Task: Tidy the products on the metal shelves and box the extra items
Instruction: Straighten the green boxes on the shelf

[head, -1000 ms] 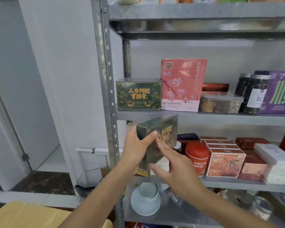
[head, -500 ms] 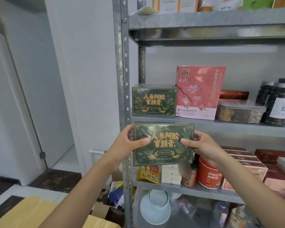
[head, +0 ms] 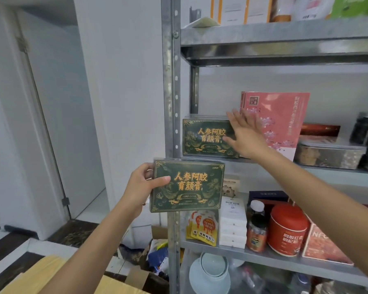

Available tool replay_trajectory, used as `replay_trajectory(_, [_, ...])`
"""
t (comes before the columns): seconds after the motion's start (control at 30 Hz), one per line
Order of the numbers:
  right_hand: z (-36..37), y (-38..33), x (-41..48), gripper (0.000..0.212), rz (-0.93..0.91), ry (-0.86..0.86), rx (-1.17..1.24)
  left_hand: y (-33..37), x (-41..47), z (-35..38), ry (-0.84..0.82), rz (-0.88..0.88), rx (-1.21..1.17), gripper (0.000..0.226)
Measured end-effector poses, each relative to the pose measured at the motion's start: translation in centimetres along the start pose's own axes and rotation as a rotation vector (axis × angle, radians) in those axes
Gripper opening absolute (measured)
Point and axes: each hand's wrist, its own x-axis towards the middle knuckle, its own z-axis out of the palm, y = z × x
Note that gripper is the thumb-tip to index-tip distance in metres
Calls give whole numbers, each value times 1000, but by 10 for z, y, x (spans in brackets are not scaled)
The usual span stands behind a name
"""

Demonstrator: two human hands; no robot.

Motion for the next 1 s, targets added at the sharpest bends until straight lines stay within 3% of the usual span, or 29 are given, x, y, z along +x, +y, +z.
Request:
replay_trajectory(0.07, [9, 2, 5, 80, -12, -44, -104, -2, 0, -4, 5, 5, 0, 30])
replay_trajectory(0.27, [6, -1, 4, 68, 13, 187, 1, -7, 2, -11, 35, 15, 38, 29])
replay_trajectory(0.43, [-2, 3, -5, 62, 79, 73, 551, -9, 2, -11, 47, 24, -18, 29])
replay_trajectory(0.53, [-9, 7, -9, 60, 117, 141, 776, -8, 3, -10, 56, 39, -50, 28])
replay_trajectory(0.7, [-37, 28, -21, 57, 155, 307, 906, -2, 7, -6, 66, 93, -61, 27])
replay_trajectory(1.0, [-41, 126, -101, 54, 386, 435, 988, 28, 33, 20, 20, 229, -16, 35])
